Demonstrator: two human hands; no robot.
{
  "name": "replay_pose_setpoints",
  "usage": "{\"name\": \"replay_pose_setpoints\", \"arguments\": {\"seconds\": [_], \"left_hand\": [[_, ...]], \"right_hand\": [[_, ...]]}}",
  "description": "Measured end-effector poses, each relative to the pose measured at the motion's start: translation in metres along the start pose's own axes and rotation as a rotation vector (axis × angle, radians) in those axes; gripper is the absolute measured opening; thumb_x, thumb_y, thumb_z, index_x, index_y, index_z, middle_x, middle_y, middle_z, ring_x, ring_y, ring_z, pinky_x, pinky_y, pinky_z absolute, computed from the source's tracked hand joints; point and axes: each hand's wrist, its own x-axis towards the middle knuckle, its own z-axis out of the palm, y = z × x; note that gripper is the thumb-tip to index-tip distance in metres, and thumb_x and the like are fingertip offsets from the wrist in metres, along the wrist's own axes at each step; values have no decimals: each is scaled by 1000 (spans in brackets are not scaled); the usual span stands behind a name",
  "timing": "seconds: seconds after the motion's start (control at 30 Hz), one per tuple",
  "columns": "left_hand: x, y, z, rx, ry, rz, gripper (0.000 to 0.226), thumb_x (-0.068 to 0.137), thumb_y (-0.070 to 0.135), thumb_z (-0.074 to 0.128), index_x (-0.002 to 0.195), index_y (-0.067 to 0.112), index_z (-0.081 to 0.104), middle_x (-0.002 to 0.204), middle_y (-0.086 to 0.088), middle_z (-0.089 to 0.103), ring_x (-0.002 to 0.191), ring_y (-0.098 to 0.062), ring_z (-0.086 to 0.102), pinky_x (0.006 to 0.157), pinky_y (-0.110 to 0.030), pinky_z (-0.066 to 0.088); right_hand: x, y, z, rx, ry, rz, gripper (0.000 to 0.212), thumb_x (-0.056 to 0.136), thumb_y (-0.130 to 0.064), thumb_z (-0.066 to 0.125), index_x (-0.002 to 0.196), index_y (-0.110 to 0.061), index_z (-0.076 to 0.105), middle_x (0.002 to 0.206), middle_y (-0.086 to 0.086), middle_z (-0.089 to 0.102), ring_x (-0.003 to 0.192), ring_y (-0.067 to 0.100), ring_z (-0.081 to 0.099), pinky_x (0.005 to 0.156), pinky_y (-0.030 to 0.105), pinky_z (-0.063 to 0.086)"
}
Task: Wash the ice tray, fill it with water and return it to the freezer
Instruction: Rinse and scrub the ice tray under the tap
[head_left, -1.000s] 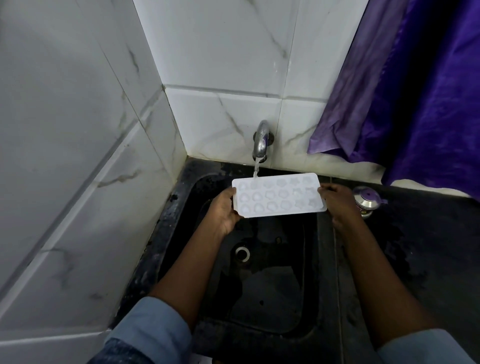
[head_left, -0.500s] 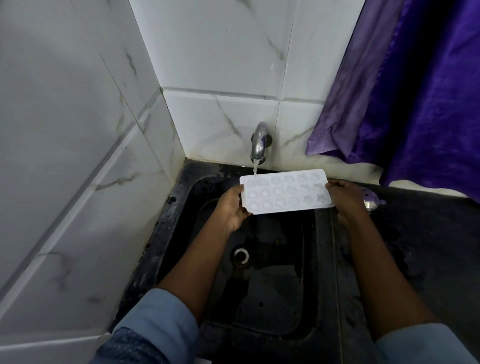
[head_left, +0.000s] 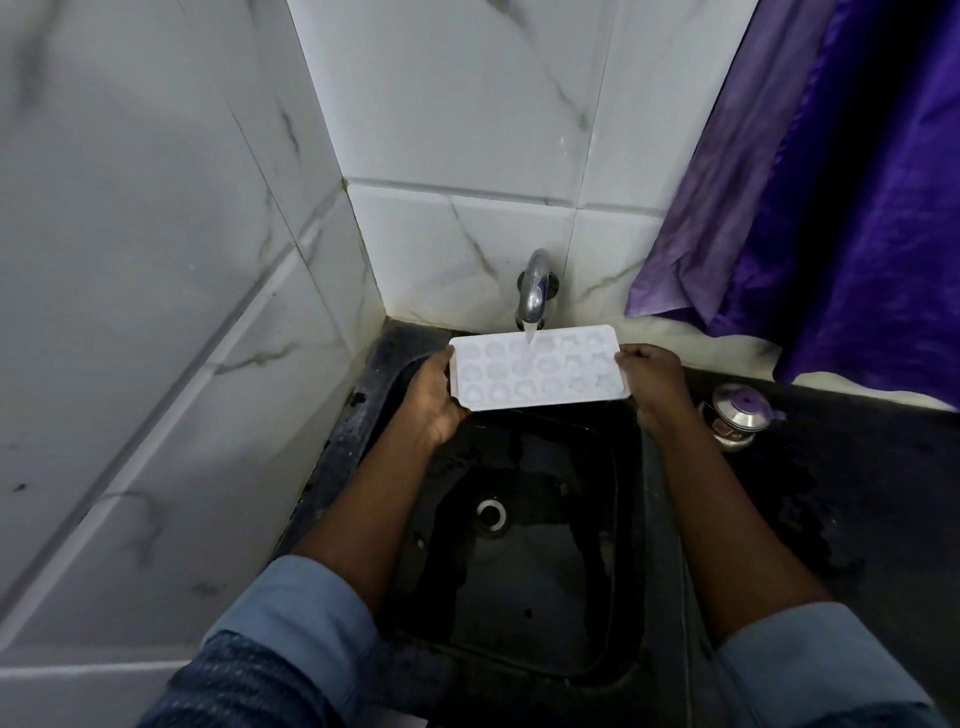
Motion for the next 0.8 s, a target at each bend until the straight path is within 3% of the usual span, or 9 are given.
{"name": "replay_pose_setpoints", "arguments": {"seconds": [0.17,0.33,0.47,0.63,0.73,0.8], "left_hand": [[0,13,-21,-25,13,40,47,108,39,45,129,7,72,117,-13,79,97,-31,78,82,-45,64],[-3,23,-40,-81,-10,57,44,108,37,45,111,6,77,109,-15,80,92,-32,78,86,-47,61],[-4,29,-54,-120,8,56,46,105,34,48,128,2,72,121,-18,77,105,-37,75,96,-50,59],[-6,34,-61,-143,-20,60,43,102,29,48,102,4,83,113,-17,79,96,-36,78,84,-46,61],[-4,37,-63,-141,-12,70,44,99,28,50,123,1,75,125,-20,75,109,-39,74,98,-51,58],[-3,35,-62,-136,-30,62,47,99,29,51,129,0,72,127,-20,74,113,-40,73,97,-52,59]], "right_hand": [[-6,0,25,25,-61,32,19,97,-4,62,85,-16,71,98,11,76,85,26,71,80,43,60],[-16,2,48,64,-126,46,17,99,-2,59,95,-12,72,97,10,75,82,24,71,81,44,60],[-21,4,62,83,-176,71,20,100,-3,59,91,-17,70,93,5,74,80,21,71,80,43,60],[-23,1,72,83,-191,66,15,98,-1,60,94,-12,70,92,7,74,78,24,69,74,41,56],[-23,-1,73,67,-196,59,17,98,-1,60,90,-13,69,88,6,72,72,20,68,68,37,55],[-22,-2,71,69,-191,55,14,99,-1,60,98,-10,70,89,6,72,73,19,68,67,35,56]]}}
